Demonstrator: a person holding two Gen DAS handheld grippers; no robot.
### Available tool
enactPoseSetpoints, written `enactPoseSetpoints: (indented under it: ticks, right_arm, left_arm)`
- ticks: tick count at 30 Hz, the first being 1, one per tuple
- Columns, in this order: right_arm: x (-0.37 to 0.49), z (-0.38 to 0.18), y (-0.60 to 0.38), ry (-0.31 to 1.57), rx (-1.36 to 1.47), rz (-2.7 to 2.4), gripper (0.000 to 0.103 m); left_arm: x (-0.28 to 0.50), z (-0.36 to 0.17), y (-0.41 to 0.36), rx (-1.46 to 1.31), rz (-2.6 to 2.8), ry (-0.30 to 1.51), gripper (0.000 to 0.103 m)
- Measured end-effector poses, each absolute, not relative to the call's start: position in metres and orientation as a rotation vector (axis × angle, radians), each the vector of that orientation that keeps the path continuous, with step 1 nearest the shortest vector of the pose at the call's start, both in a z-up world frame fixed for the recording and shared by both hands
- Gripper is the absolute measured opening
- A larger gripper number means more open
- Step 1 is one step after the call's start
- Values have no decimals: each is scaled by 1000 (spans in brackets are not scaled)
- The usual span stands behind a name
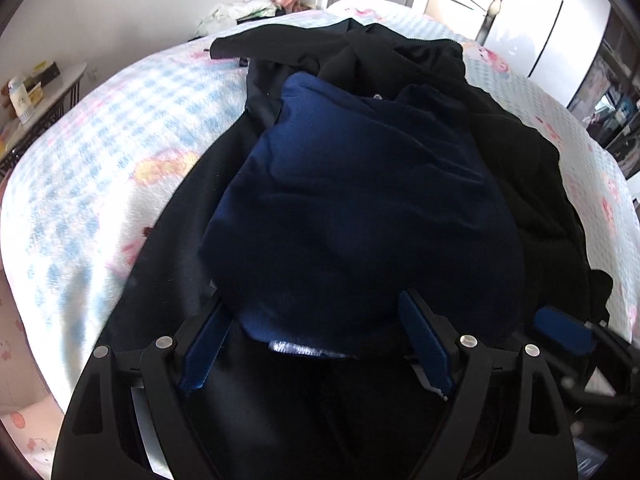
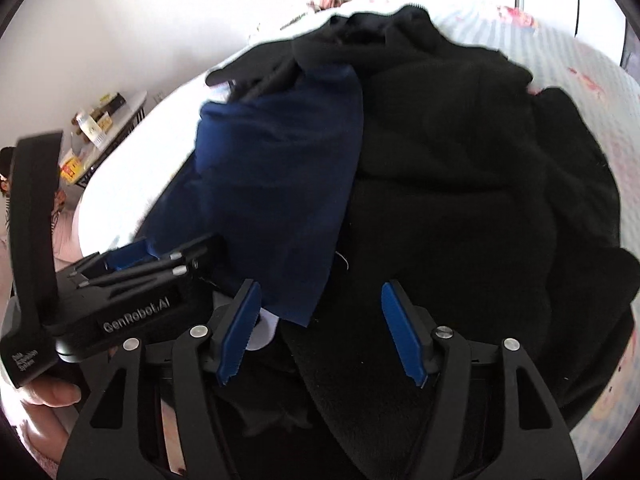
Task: Fold clothes
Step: 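Close the right tool on the navy garment while the left tool grips it too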
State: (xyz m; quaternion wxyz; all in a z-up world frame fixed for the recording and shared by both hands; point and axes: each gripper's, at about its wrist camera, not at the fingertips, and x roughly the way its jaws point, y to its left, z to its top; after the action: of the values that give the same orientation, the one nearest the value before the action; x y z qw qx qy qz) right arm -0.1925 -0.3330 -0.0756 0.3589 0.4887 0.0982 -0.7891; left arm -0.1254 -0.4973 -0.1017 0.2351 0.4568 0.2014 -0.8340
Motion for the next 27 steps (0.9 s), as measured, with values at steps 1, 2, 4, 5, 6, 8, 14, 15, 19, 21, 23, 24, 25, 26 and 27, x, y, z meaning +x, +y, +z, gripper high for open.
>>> enactPoseSetpoints:
  ticks: [1,2,4,5,6,8,14,15,19,21,23,24,25,26,27]
  right_arm:
    - [-194,-80,-336,261,1271,-2028,63]
    - [-195,-83,-338,269,1276,-2024,56]
    - [-195,-81,-343,278,1259,-2030,20]
    - [-194,-80,-344,272,1256,-2035,11]
    - [-191,-78,-345,278,1247,-2049,5]
    - [-185,-72,-344,309,1211,-2071,3]
    - [-175,-49,-319,341,1151,-2156,1]
    - [-177,-45,-314,328,1155,-2159,1]
    - [-179,-35,-304,300,1158,-2156,1]
    - [-179,-32,-302,286,1161,-2144,1]
    - [-182,-36,-305,241,1197,-2102,1]
    - [-181,-36,-305,242,1202,-2097,2]
    - [-181,-38,-306,239,1209,-2090,3]
    - [-182,-41,-308,229,1220,-2077,8]
    - [-183,-45,-311,219,1230,-2065,19]
  left_arm:
    - [-127,-102,-495,1247,-2285,531,70]
    - [-128,-101,-493,1239,-2283,508,63]
    - [-130,-98,-487,1237,-2287,462,35]
    - [-132,-96,-483,1245,-2300,440,31]
    - [-134,-94,-479,1251,-2298,416,26]
    - [-138,-91,-471,1261,-2292,364,22]
    - [-135,-72,-446,1191,-2302,255,15]
    - [-132,-69,-444,1179,-2302,255,14]
    - [-113,-58,-436,1129,-2368,358,8]
    - [-98,-56,-432,1106,-2419,461,8]
    - [-88,-61,-430,1119,-2421,521,8]
    - [-85,-64,-430,1128,-2426,566,8]
    - [-83,-66,-429,1133,-2434,614,8]
    - [-78,-69,-427,1143,-2453,652,8]
    - [-75,-71,-424,1149,-2463,655,8]
